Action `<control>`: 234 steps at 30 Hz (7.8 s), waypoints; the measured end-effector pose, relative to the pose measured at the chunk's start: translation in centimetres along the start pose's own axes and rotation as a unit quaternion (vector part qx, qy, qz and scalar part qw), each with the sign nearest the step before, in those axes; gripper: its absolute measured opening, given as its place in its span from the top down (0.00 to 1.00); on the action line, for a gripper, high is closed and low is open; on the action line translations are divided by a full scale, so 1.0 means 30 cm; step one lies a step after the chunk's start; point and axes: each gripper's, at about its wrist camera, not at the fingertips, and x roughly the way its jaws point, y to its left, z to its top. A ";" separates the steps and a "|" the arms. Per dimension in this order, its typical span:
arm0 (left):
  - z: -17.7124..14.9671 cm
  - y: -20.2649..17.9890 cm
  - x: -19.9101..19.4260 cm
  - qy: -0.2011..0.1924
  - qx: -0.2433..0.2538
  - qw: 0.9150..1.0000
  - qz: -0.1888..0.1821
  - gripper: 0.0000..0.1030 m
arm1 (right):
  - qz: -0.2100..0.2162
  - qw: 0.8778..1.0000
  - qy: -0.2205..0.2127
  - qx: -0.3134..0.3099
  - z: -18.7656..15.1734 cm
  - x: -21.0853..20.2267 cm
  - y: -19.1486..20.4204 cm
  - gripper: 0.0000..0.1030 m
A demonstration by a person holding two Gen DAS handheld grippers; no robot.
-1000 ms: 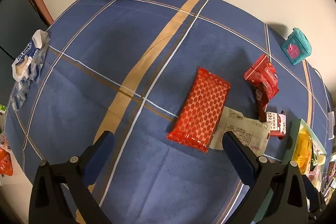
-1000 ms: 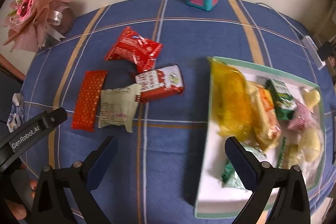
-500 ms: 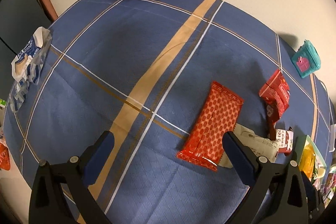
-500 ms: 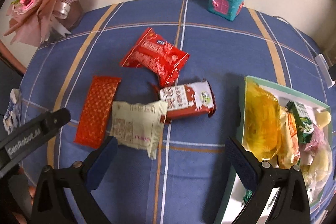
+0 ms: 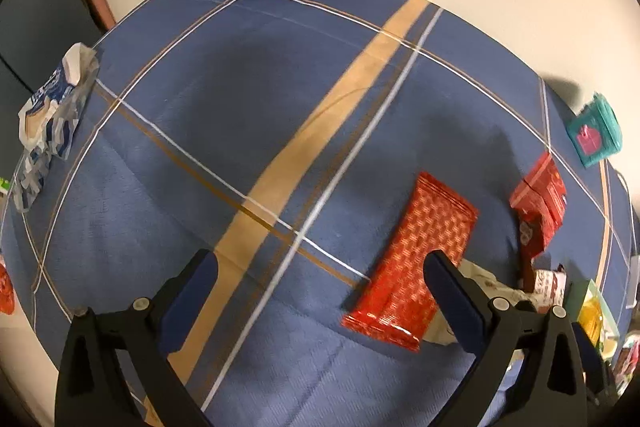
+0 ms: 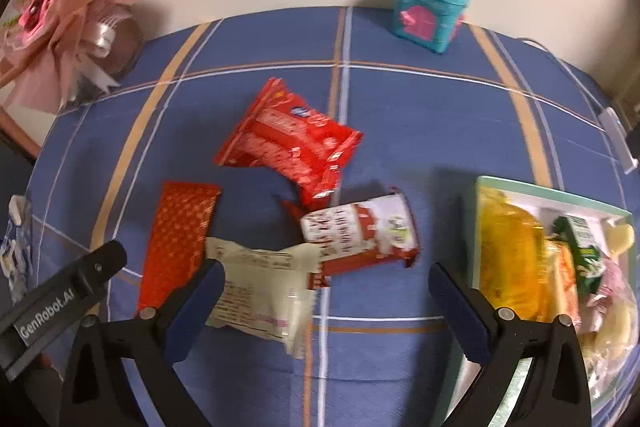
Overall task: Organize snacks
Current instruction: 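Lower the left tool onto the red patterned wafer bar and grasp it, then grasp the white wrapped pastry with the right tool, then carry the wafer bar and white pastry into the white tray and release both, then withdraw both tools from the tray toward the red candy bag and biscuit pack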
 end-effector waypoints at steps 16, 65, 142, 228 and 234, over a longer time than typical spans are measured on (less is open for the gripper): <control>0.013 0.019 0.036 0.004 -0.005 1.000 0.004 0.01 | -0.025 0.997 0.043 -0.054 -0.057 0.119 0.122 0.00; -0.006 -0.020 0.118 0.033 0.009 0.999 -0.020 0.49 | -0.030 0.997 0.009 -0.065 0.008 0.010 0.103 0.00; -0.103 -0.173 -0.248 -0.054 0.066 0.995 -0.051 0.54 | 0.015 1.000 0.014 -0.017 -0.005 -0.228 -0.099 0.39; -0.469 -0.680 -0.247 0.075 0.216 0.962 -0.149 0.34 | -0.026 0.985 0.040 0.166 -0.174 -0.386 -0.744 0.32; -0.411 -0.610 -0.266 0.059 0.182 0.972 -0.139 0.34 | -0.028 0.985 0.041 0.167 -0.173 -0.387 -0.745 0.32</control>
